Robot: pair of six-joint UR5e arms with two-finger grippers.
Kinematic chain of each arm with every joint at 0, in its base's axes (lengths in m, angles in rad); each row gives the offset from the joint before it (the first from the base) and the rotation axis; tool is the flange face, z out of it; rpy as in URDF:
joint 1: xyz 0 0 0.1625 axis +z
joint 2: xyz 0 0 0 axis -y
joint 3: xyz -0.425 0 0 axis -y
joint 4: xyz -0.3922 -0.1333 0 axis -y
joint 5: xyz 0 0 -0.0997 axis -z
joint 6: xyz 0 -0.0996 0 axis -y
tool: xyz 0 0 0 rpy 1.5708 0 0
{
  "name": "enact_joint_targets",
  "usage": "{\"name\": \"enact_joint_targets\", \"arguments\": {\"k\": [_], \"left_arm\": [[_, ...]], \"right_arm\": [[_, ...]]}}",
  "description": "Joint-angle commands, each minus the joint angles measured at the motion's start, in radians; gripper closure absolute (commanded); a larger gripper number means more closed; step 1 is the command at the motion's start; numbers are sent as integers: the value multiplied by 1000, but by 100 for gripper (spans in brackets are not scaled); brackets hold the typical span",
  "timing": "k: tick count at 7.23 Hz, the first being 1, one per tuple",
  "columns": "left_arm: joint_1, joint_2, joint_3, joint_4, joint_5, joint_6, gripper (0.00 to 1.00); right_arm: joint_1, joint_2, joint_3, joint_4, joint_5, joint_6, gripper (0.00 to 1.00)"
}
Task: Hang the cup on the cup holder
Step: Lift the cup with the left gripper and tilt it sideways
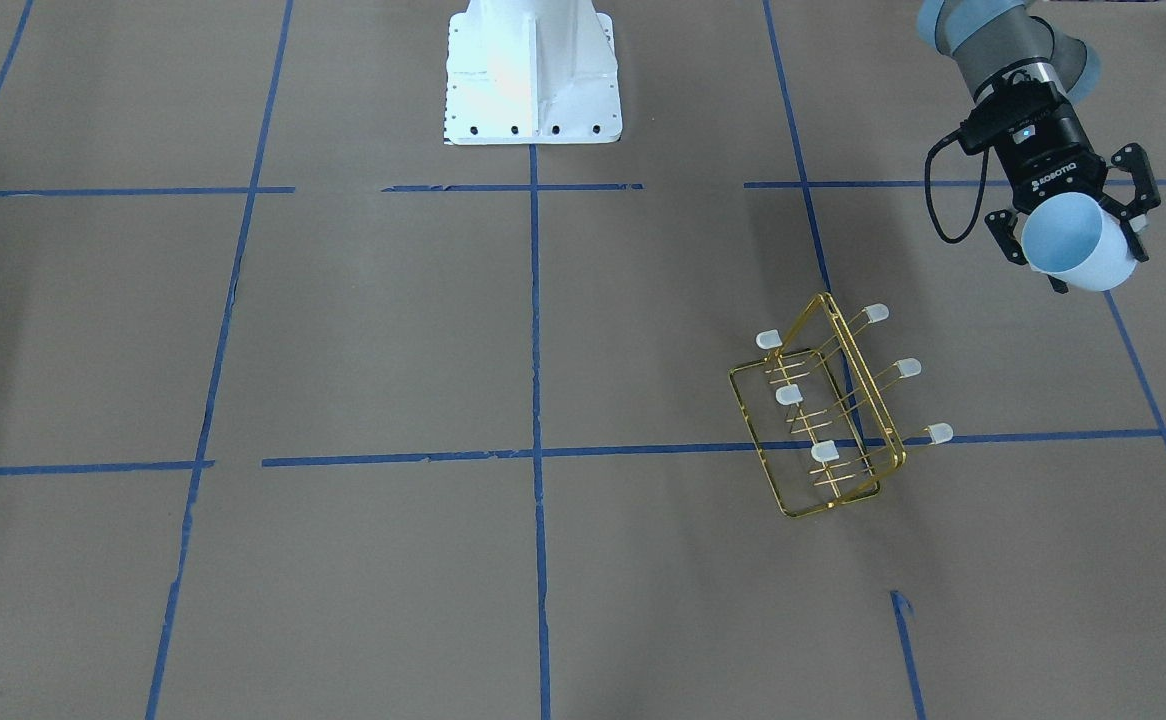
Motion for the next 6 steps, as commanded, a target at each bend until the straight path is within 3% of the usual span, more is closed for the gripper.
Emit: {"name": "enact_joint_targets", "arguments": {"k": [1, 4, 6], "left_arm": [[-2, 3, -18, 28, 102, 352, 100], [3, -6, -15, 68, 224, 750, 100], [42, -20, -15, 235, 345, 839, 100]], "right_arm": [[0, 1, 0, 0, 0, 0, 0], [0, 1, 0, 0, 0, 0, 0], [0, -1, 0, 0, 0, 0, 0]]}}
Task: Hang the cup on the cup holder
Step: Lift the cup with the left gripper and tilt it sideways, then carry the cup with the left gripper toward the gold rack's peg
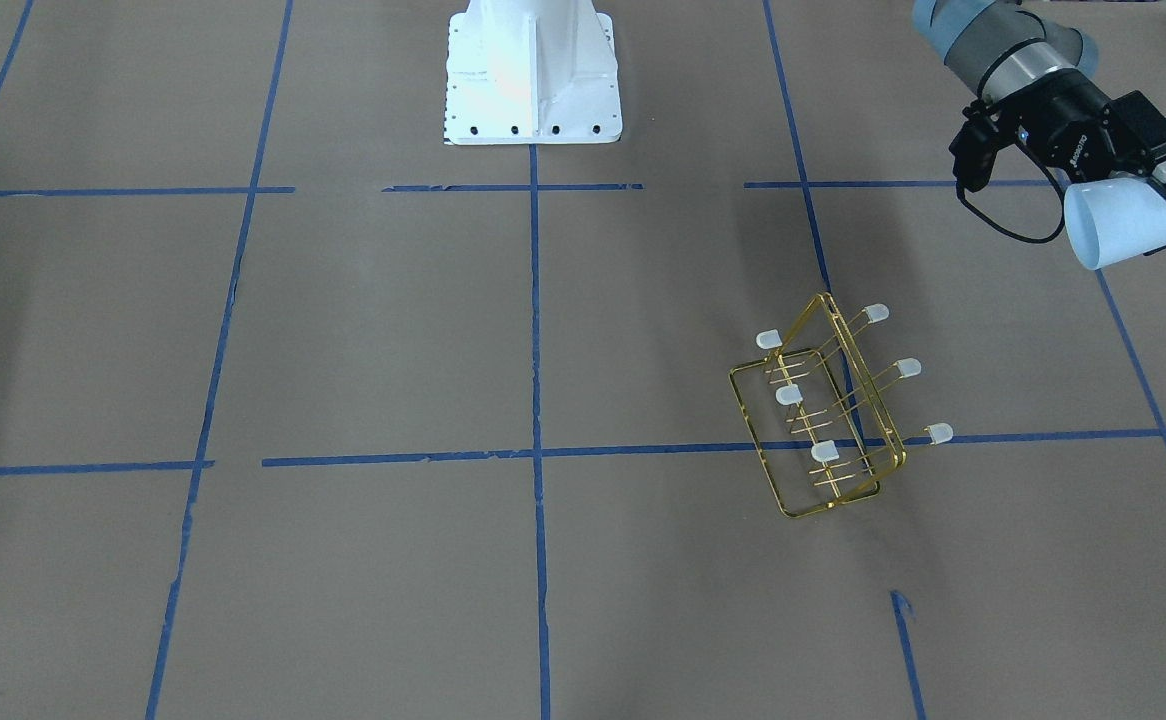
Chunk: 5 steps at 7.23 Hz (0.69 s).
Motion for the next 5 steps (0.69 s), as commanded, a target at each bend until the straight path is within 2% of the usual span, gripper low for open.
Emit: {"name": "enact_joint_targets", "arguments": {"k": [1, 4, 5], "left_arm": [[44, -4, 13, 116, 103, 44, 100], [108, -18, 19, 166, 137, 113, 100], [131, -53, 41, 167, 151, 116, 100]], "right_arm": [[0, -1, 0, 0, 0, 0, 0], [0, -1, 0, 0, 0, 0, 0], [0, -1, 0, 0, 0, 0, 0]]}}
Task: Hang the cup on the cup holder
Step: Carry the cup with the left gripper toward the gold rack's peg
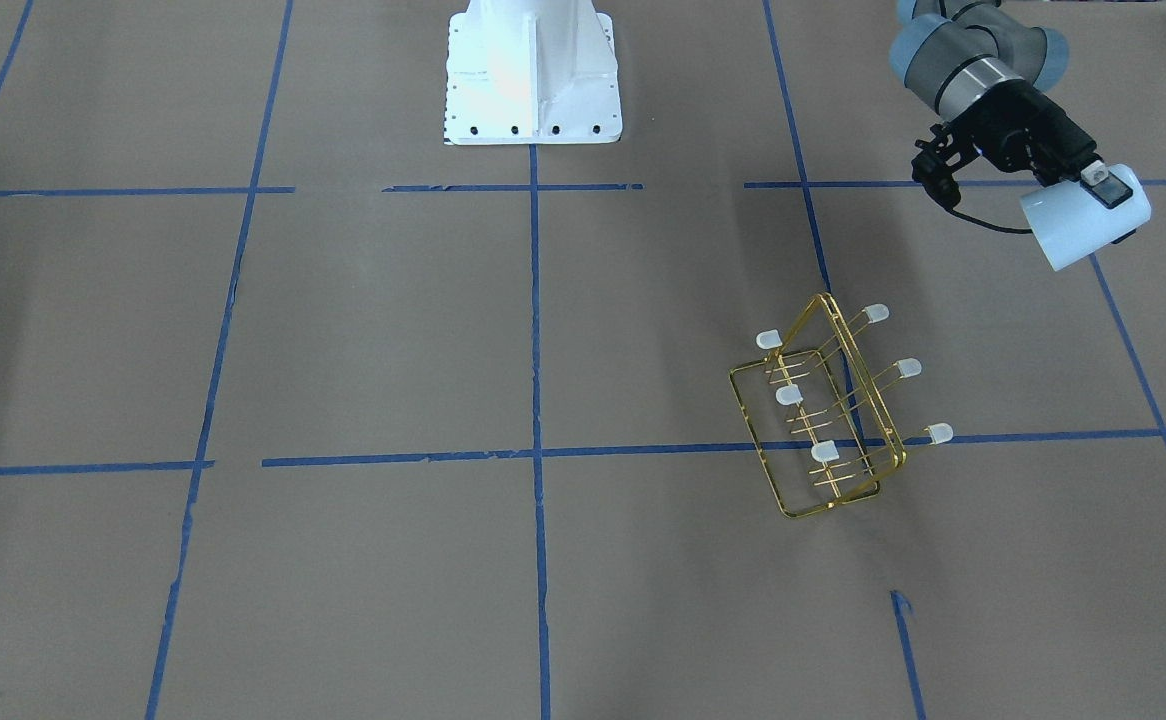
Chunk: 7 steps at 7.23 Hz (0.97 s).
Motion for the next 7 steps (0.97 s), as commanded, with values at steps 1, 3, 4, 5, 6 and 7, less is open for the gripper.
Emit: {"name": "enact_joint_targets", "arguments": {"k": [1, 3, 4, 5, 6, 7], "left_arm": [[31, -80, 64, 11, 15, 23, 100], [40, -124, 84, 26, 21, 134, 100], [42, -159, 123, 29, 23, 149, 100], [40, -199, 170, 35, 43, 150, 100], [40, -220, 187, 43, 44, 150, 100], [40, -230, 201, 43, 46, 150, 100]], "right_arm": [[0, 0, 0, 0, 0, 0, 0], [0, 0, 0, 0, 0, 0, 0], [0, 1, 0, 0, 0, 0, 0], [0, 0, 0, 0, 0, 0, 0], [0, 1, 0, 0, 0, 0, 0], [-1, 0, 0, 0, 0, 0, 0]]}}
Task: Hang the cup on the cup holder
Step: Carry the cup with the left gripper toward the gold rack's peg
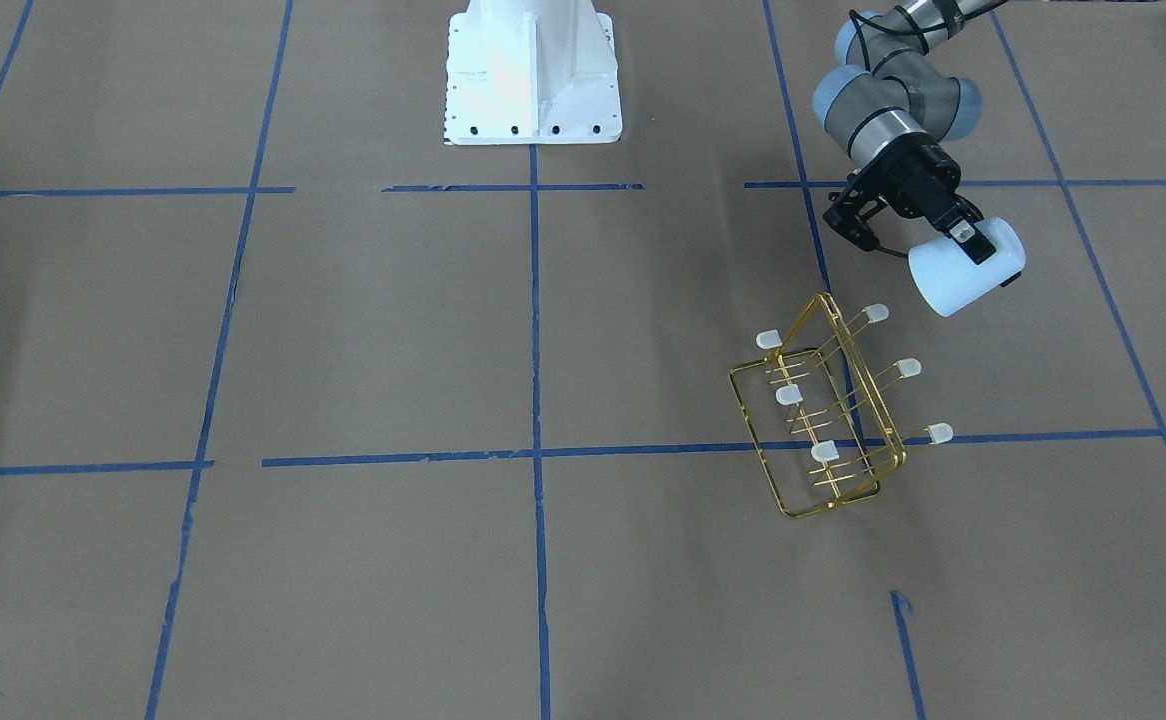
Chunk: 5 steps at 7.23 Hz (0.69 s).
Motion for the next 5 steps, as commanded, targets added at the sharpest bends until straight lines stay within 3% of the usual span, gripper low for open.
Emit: {"name": "enact_joint_targets", "arguments": {"k": [1, 5], "left_arm": [[0, -24, 42, 5, 4, 2, 100], [5, -55, 88, 3, 4, 2, 100]], "right_arm": [[0, -1, 0, 0, 0, 0, 0], [0, -1, 0, 0, 0, 0, 0]]}}
